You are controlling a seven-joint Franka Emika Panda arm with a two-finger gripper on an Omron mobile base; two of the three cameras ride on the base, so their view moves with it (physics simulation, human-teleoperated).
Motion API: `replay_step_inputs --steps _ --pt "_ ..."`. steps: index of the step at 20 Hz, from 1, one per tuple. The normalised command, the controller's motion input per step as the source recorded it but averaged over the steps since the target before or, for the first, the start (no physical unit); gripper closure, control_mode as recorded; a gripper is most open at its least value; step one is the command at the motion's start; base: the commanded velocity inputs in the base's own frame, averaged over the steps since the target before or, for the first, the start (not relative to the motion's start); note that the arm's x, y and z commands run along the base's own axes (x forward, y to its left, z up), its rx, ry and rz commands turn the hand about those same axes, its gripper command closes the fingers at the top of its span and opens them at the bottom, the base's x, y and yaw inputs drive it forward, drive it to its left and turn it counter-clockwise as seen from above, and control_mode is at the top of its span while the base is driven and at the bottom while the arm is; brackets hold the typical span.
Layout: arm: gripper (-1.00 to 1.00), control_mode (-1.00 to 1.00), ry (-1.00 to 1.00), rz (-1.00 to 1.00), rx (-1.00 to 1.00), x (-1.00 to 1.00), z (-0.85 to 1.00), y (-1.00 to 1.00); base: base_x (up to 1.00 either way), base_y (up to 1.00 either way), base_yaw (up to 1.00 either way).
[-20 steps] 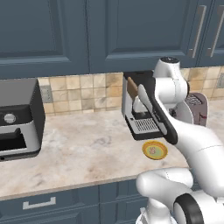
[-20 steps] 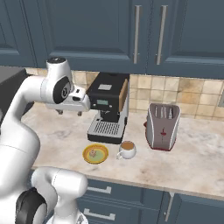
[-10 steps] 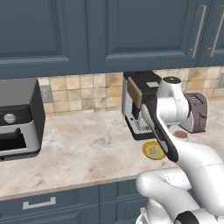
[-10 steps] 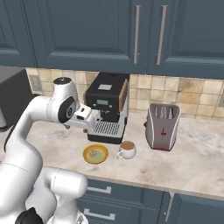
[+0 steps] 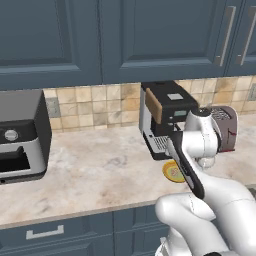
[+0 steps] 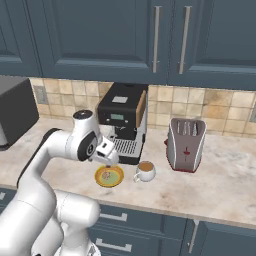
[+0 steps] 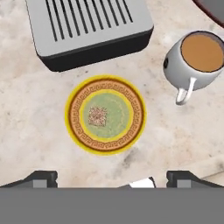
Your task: Take a sugar cube from the saucer and place it inside the coffee. Then, grab milk from the fridge and place it next to the coffee on the counter to sweeten the coffee.
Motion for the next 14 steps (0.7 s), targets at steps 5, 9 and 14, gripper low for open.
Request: replay_step_inputs --steps 5,9,14 --pt "-1.0 -1.0 0.0 -0.04 0.0 0.1 -0.5 -0.3 0.0 0.0 0.0" --pt "-1.0 -1.0 0.0 0.0 0.0 0.24 -0.42 -0.03 0.0 0.0 0.0" --pt "-1.0 -1.0 0.0 0.0 0.0 0.25 -0.26 0.03 0.0 0.0 0.0"
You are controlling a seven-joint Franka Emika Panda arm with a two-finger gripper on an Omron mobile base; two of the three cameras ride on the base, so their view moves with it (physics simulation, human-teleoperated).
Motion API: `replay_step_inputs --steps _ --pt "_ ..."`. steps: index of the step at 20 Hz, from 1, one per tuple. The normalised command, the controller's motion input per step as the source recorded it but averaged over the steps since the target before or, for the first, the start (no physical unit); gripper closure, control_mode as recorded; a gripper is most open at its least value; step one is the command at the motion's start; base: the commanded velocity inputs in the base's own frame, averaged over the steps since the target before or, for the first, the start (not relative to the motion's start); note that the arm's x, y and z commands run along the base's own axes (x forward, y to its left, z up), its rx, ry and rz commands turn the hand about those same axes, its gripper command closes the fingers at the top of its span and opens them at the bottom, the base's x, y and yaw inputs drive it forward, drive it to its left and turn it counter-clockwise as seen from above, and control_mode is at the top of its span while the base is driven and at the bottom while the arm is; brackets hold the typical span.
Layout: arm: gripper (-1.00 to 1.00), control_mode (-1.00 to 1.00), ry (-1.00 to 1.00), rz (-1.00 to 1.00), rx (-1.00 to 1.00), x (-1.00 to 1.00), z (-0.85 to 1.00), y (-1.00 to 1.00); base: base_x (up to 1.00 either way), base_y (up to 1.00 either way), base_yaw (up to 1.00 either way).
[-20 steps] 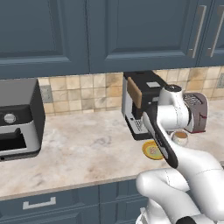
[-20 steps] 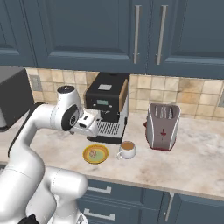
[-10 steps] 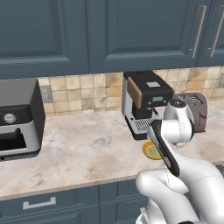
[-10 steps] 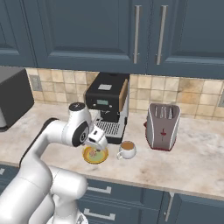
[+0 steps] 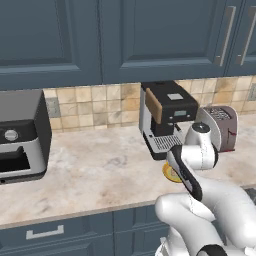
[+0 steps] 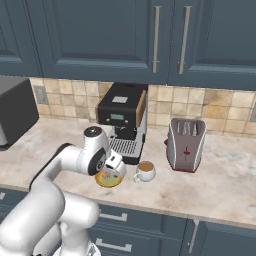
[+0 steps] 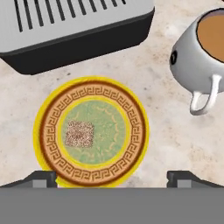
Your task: Take a sugar cube from the saucer and place it inside the coffee. Then, grab milk from the fridge and place it next to the coffee on the counter to sweeten the coffee.
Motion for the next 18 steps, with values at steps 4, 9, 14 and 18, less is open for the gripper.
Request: replay_step_inputs --steps 4,9,14,18 --pt "-1.0 -1.0 0.0 0.0 0.0 0.28 -0.19 0.07 0.0 0.0 0.0" --pt "-1.0 -1.0 0.0 0.0 0.0 0.25 -0.19 0.2 0.0 0.0 0.0" --pt "-1.0 -1.0 0.0 0.0 0.0 0.01 -0.18 0.19 0.0 0.0 0.0" --pt "-1.0 -1.0 0.02 0.0 0.0 0.0 -0.12 0.03 0.0 0.0 0.0"
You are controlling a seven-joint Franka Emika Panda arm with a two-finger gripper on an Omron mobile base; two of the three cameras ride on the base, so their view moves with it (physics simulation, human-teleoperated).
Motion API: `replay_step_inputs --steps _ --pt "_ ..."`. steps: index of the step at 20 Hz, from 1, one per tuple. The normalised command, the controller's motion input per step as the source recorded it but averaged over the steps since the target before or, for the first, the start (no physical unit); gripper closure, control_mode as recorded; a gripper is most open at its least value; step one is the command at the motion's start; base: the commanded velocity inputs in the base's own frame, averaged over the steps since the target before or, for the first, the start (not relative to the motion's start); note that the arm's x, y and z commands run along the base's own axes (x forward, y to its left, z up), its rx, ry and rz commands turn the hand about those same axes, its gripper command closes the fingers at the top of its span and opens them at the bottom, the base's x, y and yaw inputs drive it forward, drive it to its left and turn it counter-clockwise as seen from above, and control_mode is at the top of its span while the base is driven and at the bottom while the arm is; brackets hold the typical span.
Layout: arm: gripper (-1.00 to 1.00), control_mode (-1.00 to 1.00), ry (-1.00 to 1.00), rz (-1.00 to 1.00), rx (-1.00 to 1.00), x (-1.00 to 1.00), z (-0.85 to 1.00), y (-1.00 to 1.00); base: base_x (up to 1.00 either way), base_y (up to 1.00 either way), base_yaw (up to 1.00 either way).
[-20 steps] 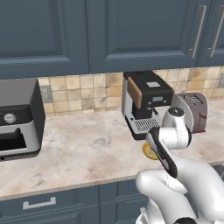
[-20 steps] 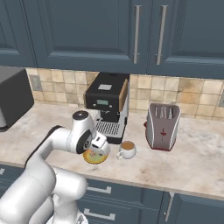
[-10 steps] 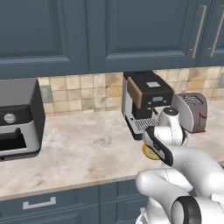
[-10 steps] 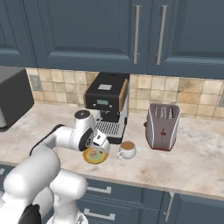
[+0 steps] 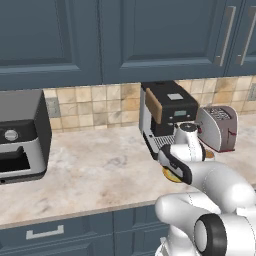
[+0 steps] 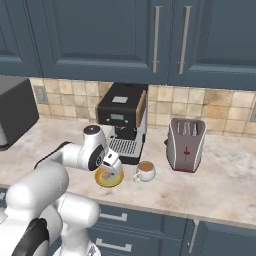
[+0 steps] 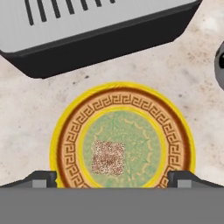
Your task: Take a sugar cube from the saucer and place it inside the coffee. Then, grab milk from the fridge and place it next to the coffee on the counter to sweeten the coffee.
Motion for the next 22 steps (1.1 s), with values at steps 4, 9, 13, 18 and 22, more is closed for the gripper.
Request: replay_step_inputs --steps 4,9,13,18,22 --pt "-1.0 -1.0 0.0 0.0 0.0 -0.01 -0.09 0.0 0.0 0.0 0.0" --pt "-1.0 -1.0 0.0 0.0 0.0 -0.06 -0.11 0.0 0.0 0.0 0.0" --pt "-1.0 -1.0 0.0 0.0 0.0 -0.12 -0.16 0.0 0.0 0.0 0.0" --pt "-1.0 -1.0 0.0 0.0 0.0 -0.06 -0.26 0.0 0.0 0.0 0.0" --pt "-1.0 -1.0 0.0 0.0 0.0 0.0 -0.32 0.0 0.0 0.0 0.0"
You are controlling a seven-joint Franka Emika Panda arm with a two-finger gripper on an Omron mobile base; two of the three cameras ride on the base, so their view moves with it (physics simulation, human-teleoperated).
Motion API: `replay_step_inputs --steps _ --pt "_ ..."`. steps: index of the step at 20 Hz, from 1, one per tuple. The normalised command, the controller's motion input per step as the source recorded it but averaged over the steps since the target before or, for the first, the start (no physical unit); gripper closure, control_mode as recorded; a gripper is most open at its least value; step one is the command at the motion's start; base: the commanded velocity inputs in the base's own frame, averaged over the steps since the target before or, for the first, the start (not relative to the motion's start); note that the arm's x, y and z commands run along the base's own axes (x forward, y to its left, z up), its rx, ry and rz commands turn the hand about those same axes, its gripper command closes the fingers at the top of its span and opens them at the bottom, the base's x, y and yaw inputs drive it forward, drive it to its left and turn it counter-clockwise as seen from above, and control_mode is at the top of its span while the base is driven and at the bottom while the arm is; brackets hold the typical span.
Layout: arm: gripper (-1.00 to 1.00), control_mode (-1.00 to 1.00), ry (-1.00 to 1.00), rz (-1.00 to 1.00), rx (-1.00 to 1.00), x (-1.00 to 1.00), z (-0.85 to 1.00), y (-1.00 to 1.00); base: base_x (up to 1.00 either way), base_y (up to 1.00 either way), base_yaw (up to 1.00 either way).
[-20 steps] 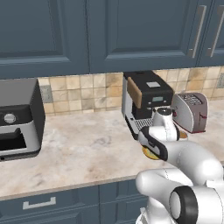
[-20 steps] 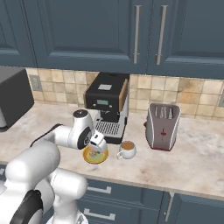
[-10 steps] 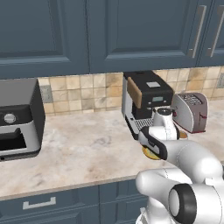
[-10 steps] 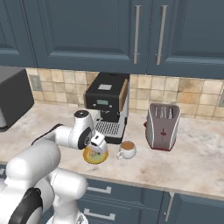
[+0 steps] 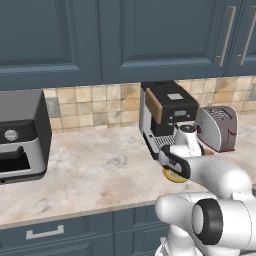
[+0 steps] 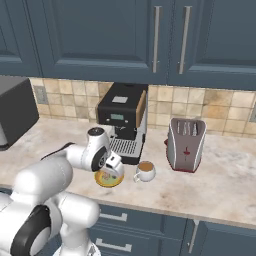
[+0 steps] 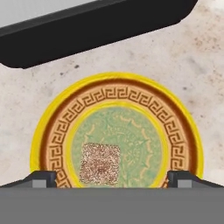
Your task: Take a sugar cube from the saucer and place it inside the coffee. Then, grab milk from the fridge and place it next to the coffee on the counter to sweeten the coffee.
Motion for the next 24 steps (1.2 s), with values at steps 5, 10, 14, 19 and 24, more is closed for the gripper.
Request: replay_step_inputs --steps 5,10,14,19,24 --pt "-1.0 -1.0 0.0 0.0 0.0 0.0 -0.35 0.0 0.0 0.0 0.0" --pt "-1.0 -1.0 0.0 0.0 0.0 -0.04 -0.3 0.0 0.0 0.0 0.0" --pt "1.0 -1.0 0.0 0.0 0.0 -0.03 -0.25 0.0 0.0 0.0 0.0" --pt "1.0 -1.0 0.0 0.0 0.0 -0.05 -0.16 0.0 0.0 0.0 0.0" --pt "1.0 -1.0 0.0 0.0 0.0 -0.09 -0.05 0.04 0.0 0.0 0.0"
